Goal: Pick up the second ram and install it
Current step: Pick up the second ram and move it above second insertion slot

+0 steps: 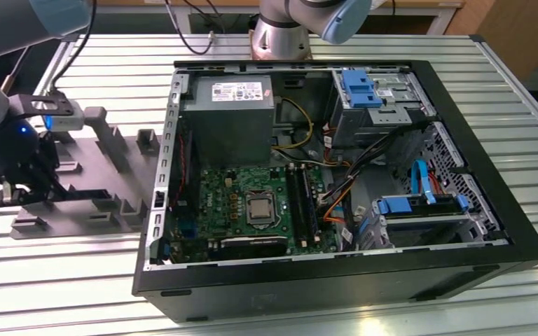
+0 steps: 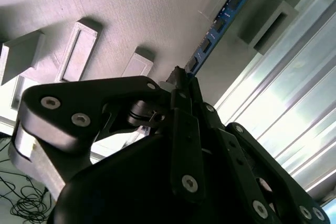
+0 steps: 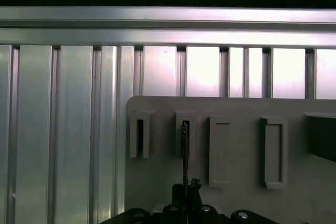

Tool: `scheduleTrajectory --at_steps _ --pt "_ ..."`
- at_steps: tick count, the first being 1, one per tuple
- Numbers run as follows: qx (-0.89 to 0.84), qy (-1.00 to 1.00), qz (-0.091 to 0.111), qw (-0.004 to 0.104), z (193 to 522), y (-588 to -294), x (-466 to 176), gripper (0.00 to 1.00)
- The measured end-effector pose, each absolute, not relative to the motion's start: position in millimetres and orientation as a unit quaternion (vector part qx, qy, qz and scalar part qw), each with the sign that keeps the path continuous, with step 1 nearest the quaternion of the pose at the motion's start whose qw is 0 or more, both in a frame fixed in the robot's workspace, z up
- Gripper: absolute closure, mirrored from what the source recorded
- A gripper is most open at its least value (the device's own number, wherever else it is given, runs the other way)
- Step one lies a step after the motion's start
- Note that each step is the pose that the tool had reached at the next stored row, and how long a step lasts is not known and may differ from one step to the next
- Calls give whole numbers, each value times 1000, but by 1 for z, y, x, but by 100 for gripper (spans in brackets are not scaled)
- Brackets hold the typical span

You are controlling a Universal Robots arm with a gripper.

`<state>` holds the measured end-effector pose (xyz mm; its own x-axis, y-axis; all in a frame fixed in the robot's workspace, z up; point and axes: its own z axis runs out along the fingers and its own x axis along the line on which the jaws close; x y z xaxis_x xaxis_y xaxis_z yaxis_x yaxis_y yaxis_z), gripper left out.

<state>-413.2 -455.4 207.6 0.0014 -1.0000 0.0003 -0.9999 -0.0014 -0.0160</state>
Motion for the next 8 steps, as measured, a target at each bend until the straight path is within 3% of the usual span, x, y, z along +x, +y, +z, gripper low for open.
scheduleTrajectory --at_steps 8 --pt "-708 707 -6 5 215 -455 -413 86"
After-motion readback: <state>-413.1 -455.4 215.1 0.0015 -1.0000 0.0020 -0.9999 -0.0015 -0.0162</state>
